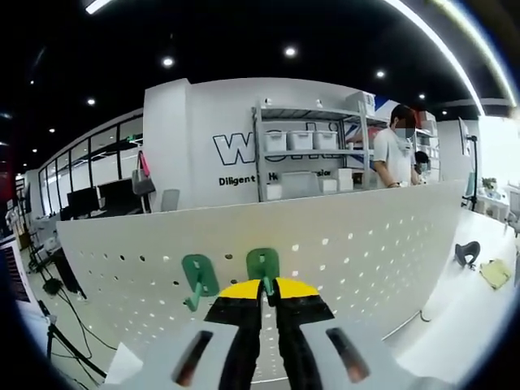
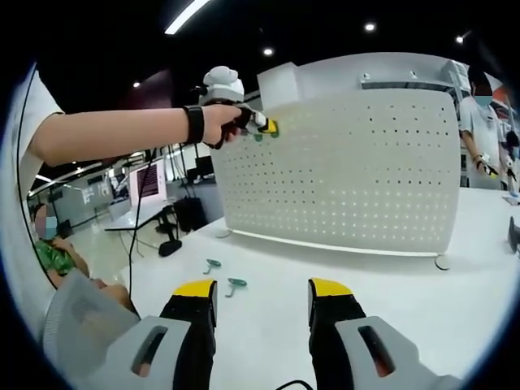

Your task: Insert the hook assembly into the mounting plate slot until the hook locks in place.

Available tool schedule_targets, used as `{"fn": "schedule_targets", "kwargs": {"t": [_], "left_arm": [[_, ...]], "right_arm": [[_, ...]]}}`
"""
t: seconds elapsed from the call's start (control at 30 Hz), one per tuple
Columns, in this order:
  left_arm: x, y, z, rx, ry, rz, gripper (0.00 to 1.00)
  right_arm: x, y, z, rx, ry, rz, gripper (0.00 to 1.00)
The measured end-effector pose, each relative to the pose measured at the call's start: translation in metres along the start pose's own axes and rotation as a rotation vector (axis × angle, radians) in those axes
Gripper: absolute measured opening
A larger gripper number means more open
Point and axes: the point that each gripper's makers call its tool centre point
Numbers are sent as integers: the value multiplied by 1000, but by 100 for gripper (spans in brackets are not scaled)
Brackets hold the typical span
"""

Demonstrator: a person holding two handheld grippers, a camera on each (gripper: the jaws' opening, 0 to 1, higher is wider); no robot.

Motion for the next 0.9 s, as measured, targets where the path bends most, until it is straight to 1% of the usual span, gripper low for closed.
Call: {"fn": "schedule_targets", "kwargs": {"t": [0.17,0.27,0.43,0.57,0.67,0.9], "left_arm": [[-2,5,-1,-1,4,12,5],[-4,4,-2,4,10,-8,5],[-7,6,-2,-10,26,-15,7],[-9,7,-3,-5,39,-23,8],[-14,8,-1,-10,33,-25,8],[-21,8,-1,-1,47,-40,9]], "right_arm": [[0,0,0,-1,-1,1,45],[0,0,1,1,-1,-2,45],[0,0,0,0,1,-1,45],[0,-1,1,-6,-3,-1,45],[1,-2,2,-6,-7,-3,45],[2,-2,5,-18,-17,5,45]]}}
Point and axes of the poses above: the point that each gripper's makers call its tool centre point, and the gripper's own axes: x roughly forward along the fingers, z roughly to its left, y roughly out of its underside, and after that the axes turned 2 degrees about -z, right-handed
